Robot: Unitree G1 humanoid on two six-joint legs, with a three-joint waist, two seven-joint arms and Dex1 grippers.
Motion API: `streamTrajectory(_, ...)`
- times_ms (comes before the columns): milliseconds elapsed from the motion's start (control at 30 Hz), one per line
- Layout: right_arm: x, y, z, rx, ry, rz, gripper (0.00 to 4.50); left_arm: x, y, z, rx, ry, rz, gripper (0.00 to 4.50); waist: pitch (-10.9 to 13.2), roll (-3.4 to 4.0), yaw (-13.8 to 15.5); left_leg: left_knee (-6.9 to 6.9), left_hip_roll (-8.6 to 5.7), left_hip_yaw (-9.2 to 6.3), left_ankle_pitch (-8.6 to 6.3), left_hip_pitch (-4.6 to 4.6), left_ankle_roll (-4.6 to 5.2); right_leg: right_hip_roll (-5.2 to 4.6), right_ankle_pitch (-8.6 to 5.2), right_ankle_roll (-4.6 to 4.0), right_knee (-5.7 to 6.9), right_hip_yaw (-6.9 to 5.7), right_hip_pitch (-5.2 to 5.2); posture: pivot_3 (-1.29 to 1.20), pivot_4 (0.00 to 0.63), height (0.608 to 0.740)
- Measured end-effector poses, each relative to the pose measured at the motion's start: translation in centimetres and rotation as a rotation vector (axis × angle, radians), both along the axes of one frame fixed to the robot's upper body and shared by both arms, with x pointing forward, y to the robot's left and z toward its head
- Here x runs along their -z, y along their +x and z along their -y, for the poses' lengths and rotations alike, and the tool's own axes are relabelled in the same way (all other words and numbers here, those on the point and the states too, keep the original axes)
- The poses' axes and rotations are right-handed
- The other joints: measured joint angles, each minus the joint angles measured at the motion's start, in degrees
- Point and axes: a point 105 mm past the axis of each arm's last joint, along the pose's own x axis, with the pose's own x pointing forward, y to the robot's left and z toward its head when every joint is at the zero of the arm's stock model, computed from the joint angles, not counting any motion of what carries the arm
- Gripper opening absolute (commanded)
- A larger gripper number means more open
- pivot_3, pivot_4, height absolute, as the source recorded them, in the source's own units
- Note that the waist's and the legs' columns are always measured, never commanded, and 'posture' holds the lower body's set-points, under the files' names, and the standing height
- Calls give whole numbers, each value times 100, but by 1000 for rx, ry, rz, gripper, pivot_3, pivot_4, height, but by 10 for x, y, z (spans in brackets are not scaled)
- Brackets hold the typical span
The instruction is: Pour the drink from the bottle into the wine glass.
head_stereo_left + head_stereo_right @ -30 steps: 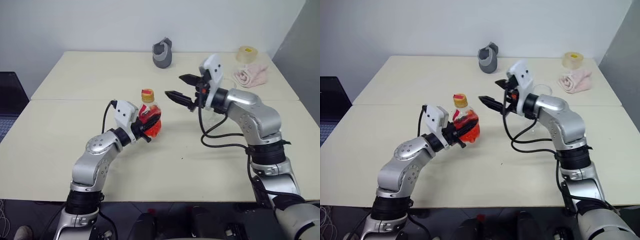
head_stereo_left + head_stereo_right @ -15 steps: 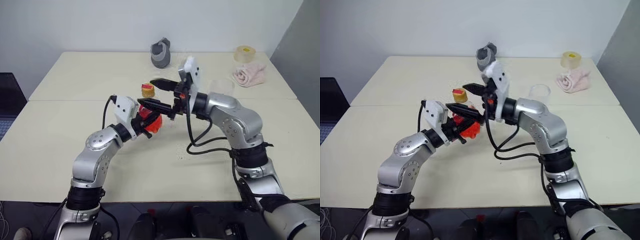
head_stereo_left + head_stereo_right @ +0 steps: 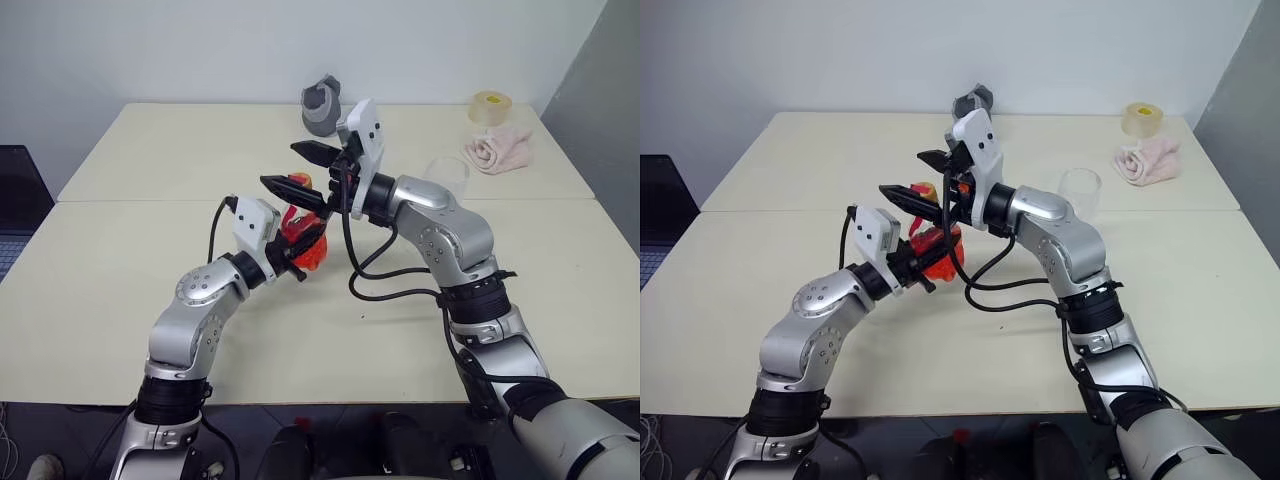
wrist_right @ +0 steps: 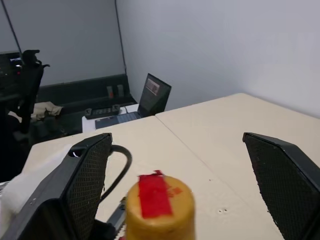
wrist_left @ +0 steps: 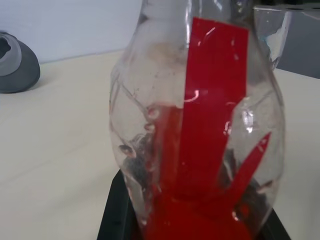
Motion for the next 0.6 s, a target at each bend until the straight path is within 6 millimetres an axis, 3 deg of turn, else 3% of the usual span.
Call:
streamTrajectory(200,2,2,11,13,-31,33,4469,2,-1,0,-1,2,-13,899,0,0,1,1,-1,1,0,0,1,0,0,0,-1,-1,1,0,150,740)
streamTrajectory(333,4,-1,27,24,-64,67,4469,4,-1,0,-6,4,-21,899,0,0,4,1,0,1,0,-1,1,-1,0,0,-1,0,1,0,150,740)
streamTrajectory(500,15,3,64,92,-122,45,4469,1,0,0,-2,3,-13,899,0,0,29,2,-2,2,-3,-1,6,-1,0,0,-2,-1,4,0,150,740)
streamTrajectory(600,21,1,71,67,-125,0,4469,-4,1,1,2,1,4,899,0,0,11,1,2,3,-11,0,19,0,0,0,-1,1,2,0,150,740)
